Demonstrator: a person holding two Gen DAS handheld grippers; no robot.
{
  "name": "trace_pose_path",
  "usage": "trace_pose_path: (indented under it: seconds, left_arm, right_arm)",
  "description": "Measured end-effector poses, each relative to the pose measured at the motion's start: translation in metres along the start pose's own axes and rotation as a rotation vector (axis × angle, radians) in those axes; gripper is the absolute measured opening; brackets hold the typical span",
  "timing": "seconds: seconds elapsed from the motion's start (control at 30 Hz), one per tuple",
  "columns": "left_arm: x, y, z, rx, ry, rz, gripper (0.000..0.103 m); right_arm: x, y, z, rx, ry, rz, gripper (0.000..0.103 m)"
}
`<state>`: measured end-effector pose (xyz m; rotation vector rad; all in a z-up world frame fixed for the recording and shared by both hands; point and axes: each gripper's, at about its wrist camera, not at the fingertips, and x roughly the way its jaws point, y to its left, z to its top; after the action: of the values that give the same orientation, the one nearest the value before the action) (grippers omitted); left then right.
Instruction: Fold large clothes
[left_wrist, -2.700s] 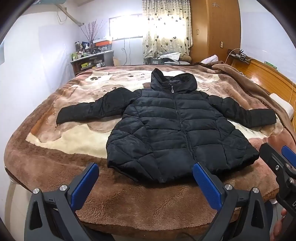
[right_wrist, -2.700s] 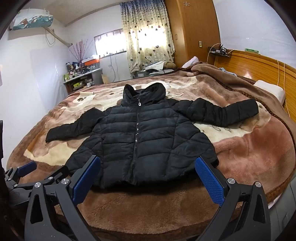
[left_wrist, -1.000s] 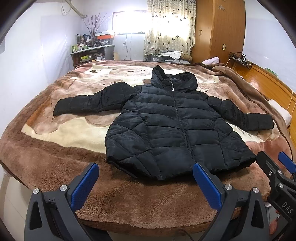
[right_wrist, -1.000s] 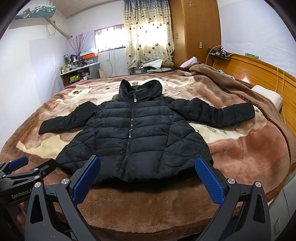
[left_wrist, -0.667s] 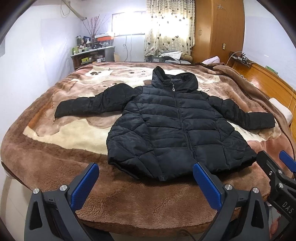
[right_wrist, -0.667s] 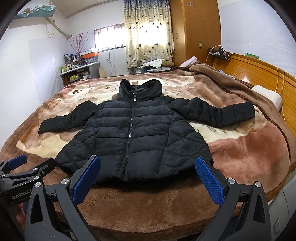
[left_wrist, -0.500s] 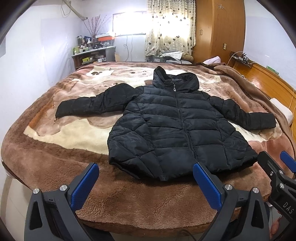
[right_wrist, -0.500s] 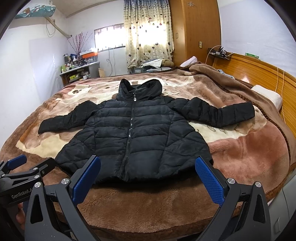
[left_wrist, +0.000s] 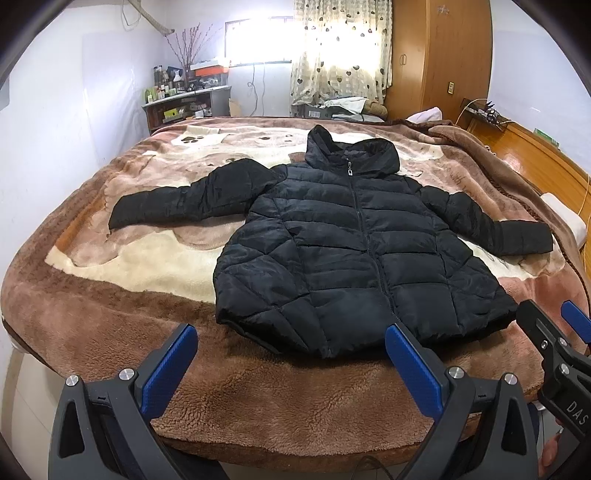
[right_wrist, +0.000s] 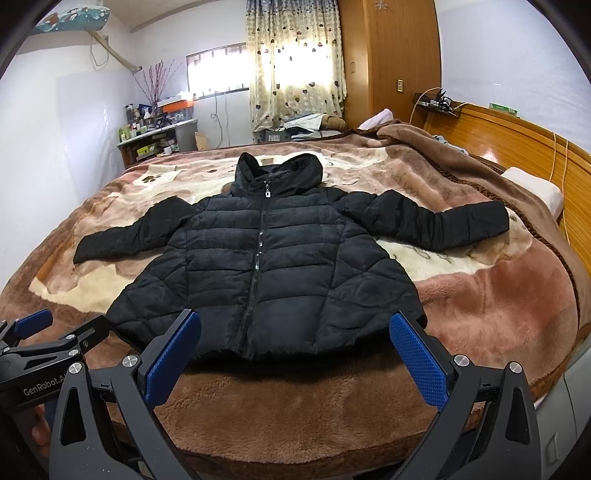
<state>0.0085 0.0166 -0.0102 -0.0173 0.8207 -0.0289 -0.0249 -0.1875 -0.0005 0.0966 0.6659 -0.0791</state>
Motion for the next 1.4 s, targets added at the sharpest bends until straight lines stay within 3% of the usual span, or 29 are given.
trace_pose_path:
  seconds: [0.37,0.53,0.77,0.83,0.97,1.13,1.27,1.4]
  left_arm:
    - [0.017,0.007,0.010,0.014,0.012,-0.045,0.103]
    - [0.037,0.026,0.027,0.030,-0.019,-0.029,0.103]
    - [0.080,0.095,0.065,-0.059,-0.029,-0.013,0.103]
    - [0.092,0.117,0.077,-0.090,-0.024,-0.008,0.103]
    - [0.126,0.158,0.097,-0.128,-0.001,0.033,0.103]
    - [0.178,0.210,0.111,-0.157,0.069,0.089,0.103]
    - [0.215,0.261,0.119,-0.272,0.083,0.097,0.103]
    - [0.252,0.314,0.128,-0.450,0.083,0.161,0.103]
  right_arm:
    - [0.014,0.005,0.008,-0.012,0.022,-0.008,0.102]
    - [0.029,0.012,0.024,-0.044,0.007,0.002,0.102]
    - [0.065,0.027,0.059,-0.063,-0.034,0.042,0.102]
    - [0.087,0.038,0.070,-0.100,-0.008,0.062,0.102]
    - [0.137,0.058,0.084,-0.104,0.132,0.225,0.102]
    - [0.176,0.088,0.088,-0.121,0.115,0.229,0.102]
    - [0.207,0.105,0.094,-0.104,0.126,0.254,0.102]
    - [0.234,0.130,0.097,-0.161,0.143,0.249,0.102]
